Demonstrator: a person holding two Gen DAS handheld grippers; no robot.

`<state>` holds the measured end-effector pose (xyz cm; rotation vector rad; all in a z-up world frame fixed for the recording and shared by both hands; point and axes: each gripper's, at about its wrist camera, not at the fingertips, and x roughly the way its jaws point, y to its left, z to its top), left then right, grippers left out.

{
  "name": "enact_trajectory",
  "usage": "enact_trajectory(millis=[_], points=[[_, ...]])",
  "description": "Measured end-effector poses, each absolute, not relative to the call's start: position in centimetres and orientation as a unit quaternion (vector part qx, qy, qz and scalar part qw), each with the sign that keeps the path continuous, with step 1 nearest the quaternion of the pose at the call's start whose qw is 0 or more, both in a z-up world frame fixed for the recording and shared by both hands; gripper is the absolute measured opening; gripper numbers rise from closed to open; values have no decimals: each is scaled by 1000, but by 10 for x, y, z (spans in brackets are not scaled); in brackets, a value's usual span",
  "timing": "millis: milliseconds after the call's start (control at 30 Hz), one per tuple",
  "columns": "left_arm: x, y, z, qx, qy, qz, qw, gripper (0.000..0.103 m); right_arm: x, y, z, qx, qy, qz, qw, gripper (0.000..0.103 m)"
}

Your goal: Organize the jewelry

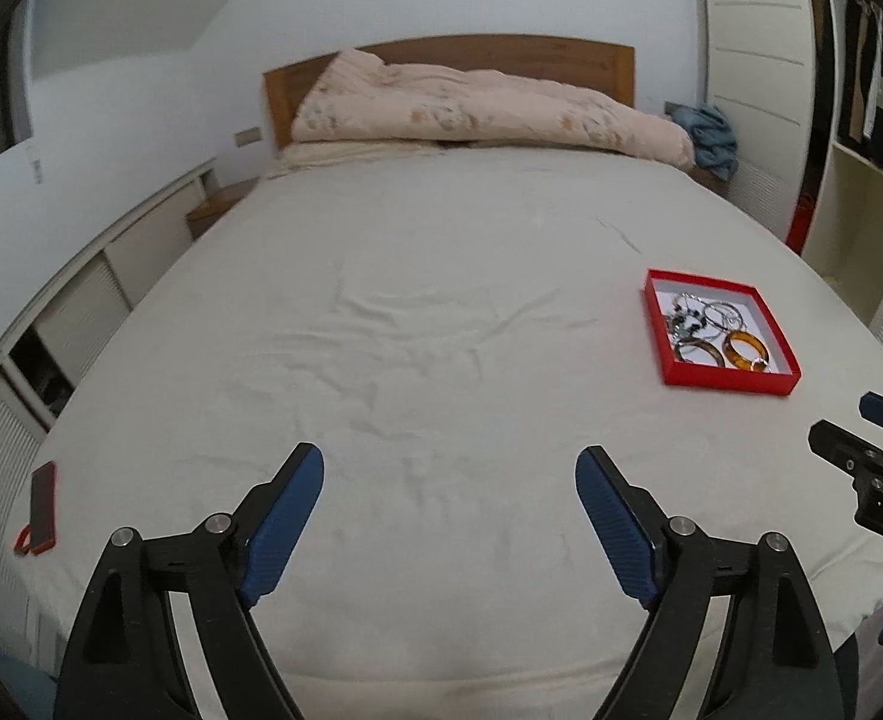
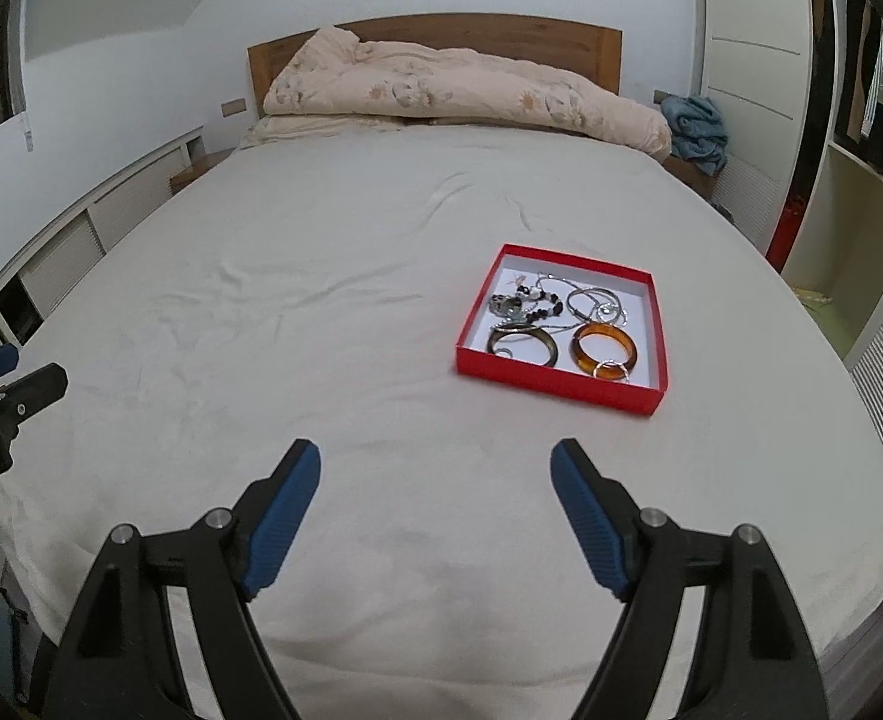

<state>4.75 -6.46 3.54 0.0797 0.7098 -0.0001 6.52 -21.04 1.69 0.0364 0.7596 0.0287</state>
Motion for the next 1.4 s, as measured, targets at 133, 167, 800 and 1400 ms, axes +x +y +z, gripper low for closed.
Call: enact_trajectory(millis=[133, 167, 800, 1400], points=[[27, -55, 42, 29, 339, 10, 940, 86, 47, -197, 29, 7, 357, 18, 934, 78], [22, -53, 44, 28, 335, 13, 942, 86, 43, -194, 32, 2, 354, 19, 935, 78], [-57, -46, 73, 24, 275, 24, 961, 86, -21, -152, 64, -26, 307, 64, 949, 78], [-104, -49, 104, 20, 226, 30, 974, 86, -67, -146, 85, -32, 266, 72, 961, 78]])
